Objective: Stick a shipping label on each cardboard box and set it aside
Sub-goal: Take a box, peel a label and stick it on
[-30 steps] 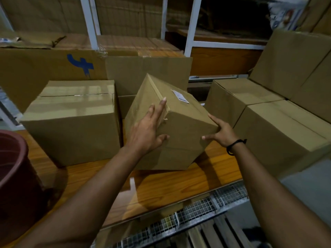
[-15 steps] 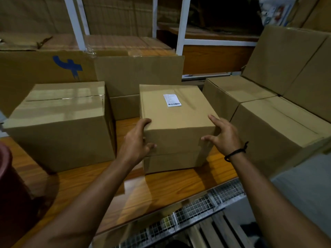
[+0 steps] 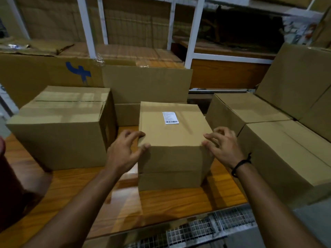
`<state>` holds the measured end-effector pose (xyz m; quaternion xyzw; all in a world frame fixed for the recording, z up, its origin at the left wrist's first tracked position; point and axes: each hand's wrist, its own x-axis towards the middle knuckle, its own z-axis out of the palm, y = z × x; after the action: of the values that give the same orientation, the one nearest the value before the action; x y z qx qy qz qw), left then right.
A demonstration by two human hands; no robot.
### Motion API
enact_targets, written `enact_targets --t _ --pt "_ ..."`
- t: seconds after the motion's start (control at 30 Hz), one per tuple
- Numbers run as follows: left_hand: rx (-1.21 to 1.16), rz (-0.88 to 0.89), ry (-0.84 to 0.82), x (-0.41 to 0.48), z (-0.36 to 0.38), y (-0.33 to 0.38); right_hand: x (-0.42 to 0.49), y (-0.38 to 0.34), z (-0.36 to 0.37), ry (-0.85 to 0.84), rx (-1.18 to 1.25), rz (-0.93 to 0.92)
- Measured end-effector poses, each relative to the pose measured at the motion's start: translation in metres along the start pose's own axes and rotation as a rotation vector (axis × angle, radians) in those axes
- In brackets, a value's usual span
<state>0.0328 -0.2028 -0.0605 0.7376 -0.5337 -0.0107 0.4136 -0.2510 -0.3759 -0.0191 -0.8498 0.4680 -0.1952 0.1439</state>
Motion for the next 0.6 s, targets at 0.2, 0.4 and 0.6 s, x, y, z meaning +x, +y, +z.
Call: enact_targets --t 0.2,0.4,0.6 --pt "0.09 -0.027 -0.129 0.064 0.003 0.029 0.071 -0.04 0.003 -0.115 -0.043 -0.202" --pt "0.28 -0.059 -0.269 0.084 0.018 0.041 0.12 -0.073 0.016 -0.294 0.1 -0.123" --pt "0.301 -0.072 -0.278 0.081 0.02 0.037 0.143 -0.084 0.02 -0.403 0.105 -0.039"
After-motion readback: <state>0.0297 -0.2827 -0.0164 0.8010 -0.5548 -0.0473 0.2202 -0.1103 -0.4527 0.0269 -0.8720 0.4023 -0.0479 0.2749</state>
